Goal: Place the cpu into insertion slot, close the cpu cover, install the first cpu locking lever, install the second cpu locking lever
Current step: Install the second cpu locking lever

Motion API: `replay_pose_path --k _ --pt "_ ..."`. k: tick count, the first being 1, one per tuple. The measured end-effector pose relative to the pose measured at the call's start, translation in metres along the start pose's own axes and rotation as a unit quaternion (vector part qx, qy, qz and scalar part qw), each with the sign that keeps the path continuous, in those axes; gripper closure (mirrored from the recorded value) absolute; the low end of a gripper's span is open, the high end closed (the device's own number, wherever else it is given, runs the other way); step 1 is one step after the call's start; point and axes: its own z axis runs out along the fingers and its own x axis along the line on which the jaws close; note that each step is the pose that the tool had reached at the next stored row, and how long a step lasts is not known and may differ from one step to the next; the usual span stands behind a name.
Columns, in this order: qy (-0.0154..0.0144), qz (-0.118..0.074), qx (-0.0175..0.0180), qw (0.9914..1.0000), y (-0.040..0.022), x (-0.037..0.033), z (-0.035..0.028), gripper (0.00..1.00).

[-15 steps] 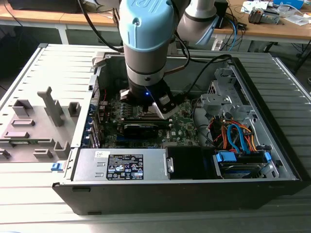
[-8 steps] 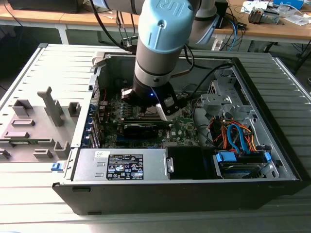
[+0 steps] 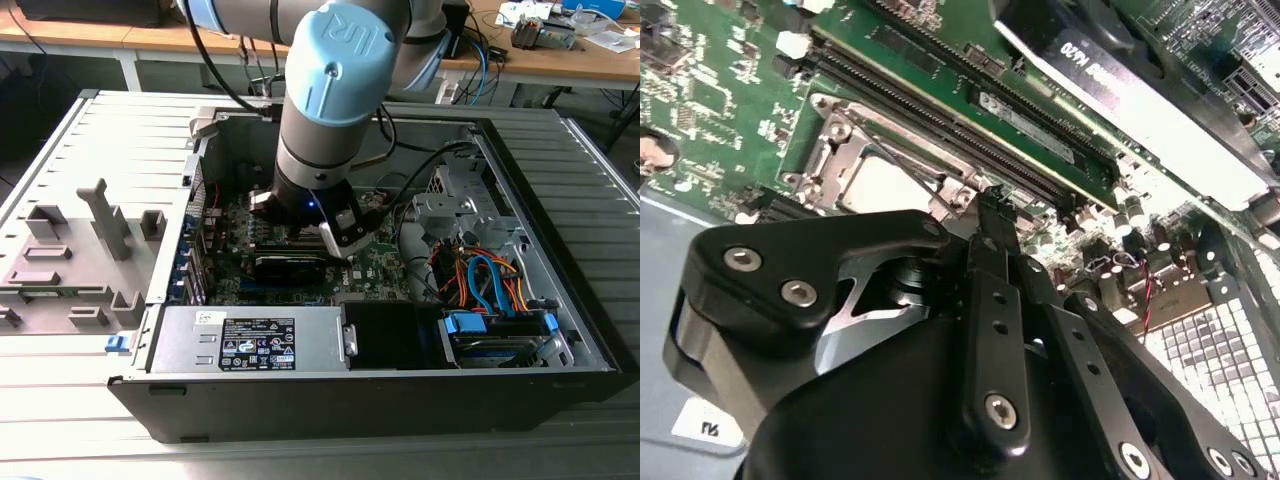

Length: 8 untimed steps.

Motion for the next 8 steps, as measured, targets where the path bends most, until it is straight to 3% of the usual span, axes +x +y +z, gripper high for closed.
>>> replay_pose_path --k 2,8 --pt "0.0000 0.000 0.0000 1.00000 -0.0017 0.0058 0.0065 0.89" --pt "0.0000 0.000 0.0001 1.00000 -0.0011 0.0105 0.0168 0.89"
